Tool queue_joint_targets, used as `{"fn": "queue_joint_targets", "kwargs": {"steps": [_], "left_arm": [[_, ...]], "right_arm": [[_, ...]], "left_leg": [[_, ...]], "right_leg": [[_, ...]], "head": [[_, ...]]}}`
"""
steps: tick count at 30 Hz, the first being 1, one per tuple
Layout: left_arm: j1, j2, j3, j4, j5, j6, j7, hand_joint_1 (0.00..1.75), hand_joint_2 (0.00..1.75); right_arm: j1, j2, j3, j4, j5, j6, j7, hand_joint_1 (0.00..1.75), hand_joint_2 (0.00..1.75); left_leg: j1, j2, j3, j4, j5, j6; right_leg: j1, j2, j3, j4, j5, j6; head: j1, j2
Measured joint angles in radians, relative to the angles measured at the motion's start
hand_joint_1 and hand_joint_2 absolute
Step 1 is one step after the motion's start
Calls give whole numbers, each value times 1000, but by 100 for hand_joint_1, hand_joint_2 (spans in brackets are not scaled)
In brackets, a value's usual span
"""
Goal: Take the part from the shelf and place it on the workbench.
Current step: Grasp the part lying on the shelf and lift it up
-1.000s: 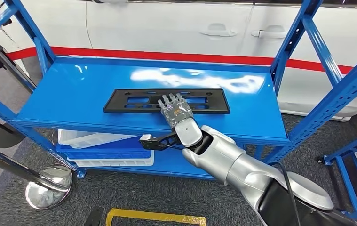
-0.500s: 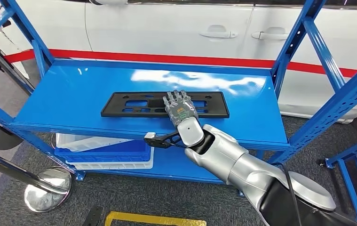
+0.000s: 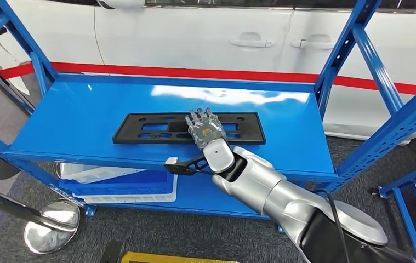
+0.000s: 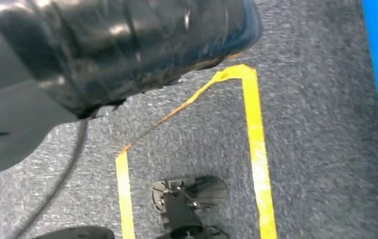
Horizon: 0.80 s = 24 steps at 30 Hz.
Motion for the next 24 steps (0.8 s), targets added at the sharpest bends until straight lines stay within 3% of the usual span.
{"fn": "queue_joint_targets", "kwargs": {"steps": [3,6,7,8,10,12,13,16,18,19,21,22,23,24], "left_arm": [[1,0,0,0,0,0,0,0,0],[0,0,0,0,1,0,0,0,0],[1,0,0,0,1,0,0,0,0],[3,0,0,0,1,0,0,0,0],[5,0,0,0,1,-1,0,0,0],[4,-1,0,0,1,-1,0,0,0],[2,-1,0,0,1,-1,1,0,0],[1,-1,0,0,1,-1,1,0,0],[1,-1,0,0,0,0,1,0,0],[0,-1,0,0,0,0,1,0,0],[0,-1,0,0,1,0,1,0,0],[2,-1,0,0,2,0,1,0,0],[5,-1,0,0,4,0,1,0,0],[7,-1,0,0,7,1,0,0,0]], "right_arm": [[-3,1,0,-3,0,6,-2,0,175],[2,0,0,-4,-1,14,-4,0,175],[6,0,0,-4,-1,15,-4,0,175],[9,0,0,-4,-1,15,-5,0,175],[10,0,0,-4,-2,15,-6,0,175],[9,0,0,-4,-2,15,-8,0,175],[8,1,0,-4,-2,15,-9,0,175],[9,2,0,-5,-3,15,-10,0,175],[7,3,0,-6,-3,15,-10,0,175],[6,5,0,-7,-3,15,-11,0,175],[8,6,0,-7,-4,16,-14,0,175],[9,7,0,-7,-5,18,-17,30,175],[12,7,0,-6,-7,21,-21,72,175],[13,8,0,-6,-10,25,-26,116,175]], "left_leg": [[8,1,22,-18,-2,15],[10,1,38,-20,-14,24],[10,1,44,-19,-20,24],[10,0,51,-17,-26,23],[11,0,67,-10,-43,19],[8,-1,75,-2,-61,10],[8,-1,76,1,-66,4],[9,-1,78,0,-76,-13],[10,1,63,38,-97,-23],[11,2,38,85,-115,-27],[12,2,-43,216,-152,-32],[12,2,-80,263,-156,-34],[12,2,-103,281,-144,-34],[12,2,-104,256,-111,-32]], "right_leg": [[0,-3,-16,44,-25,16],[-7,-5,-122,230,-89,27],[-9,-5,-154,275,-93,29],[-11,-5,-168,282,-77,30],[-14,-6,-136,181,5,29],[-13,-6,-83,61,56,23],[-12,-5,-69,30,60,19],[-9,-2,-60,16,47,4],[-12,-2,-49,10,42,-7],[-13,-3,-43,8,38,-13],[-11,-4,-34,8,29,-19],[-9,-3,-29,8,25,-20],[-8,-2,-24,8,20,-21],[-7,-2,-17,8,16,-20]], "head": [[3,0],[4,0],[4,0],[4,0],[4,0],[4,0],[4,0],[3,0],[0,0],[-2,0],[-4,0],[-4,0],[-4,0],[-4,0]]}}
